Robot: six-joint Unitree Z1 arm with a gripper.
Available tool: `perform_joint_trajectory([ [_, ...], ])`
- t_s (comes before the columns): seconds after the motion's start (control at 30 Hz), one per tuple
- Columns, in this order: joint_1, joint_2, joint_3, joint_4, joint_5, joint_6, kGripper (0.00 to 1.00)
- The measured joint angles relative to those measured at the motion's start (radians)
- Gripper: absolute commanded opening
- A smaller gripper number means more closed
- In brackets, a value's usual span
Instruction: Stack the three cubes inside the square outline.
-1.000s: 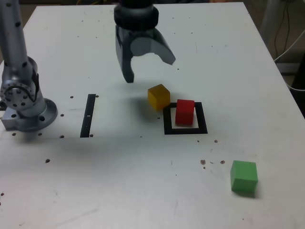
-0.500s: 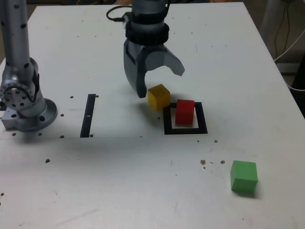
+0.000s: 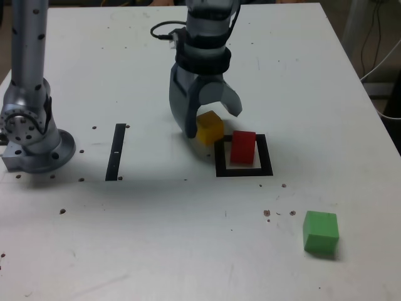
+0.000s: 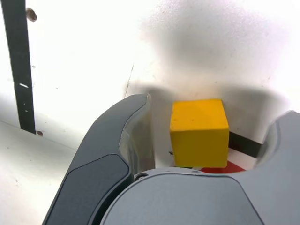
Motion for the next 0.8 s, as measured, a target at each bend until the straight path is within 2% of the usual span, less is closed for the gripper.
perform_joint_trajectory([
  [0.27, 0.000, 0.007, 0.001, -0.002, -0.017, 0.000, 0.61],
  [0.53, 0.000, 0.007, 0.005, -0.006, -0.024, 0.000, 0.52],
  [0.8, 0.000, 0.007, 0.005, -0.007, -0.021, 0.000, 0.26],
])
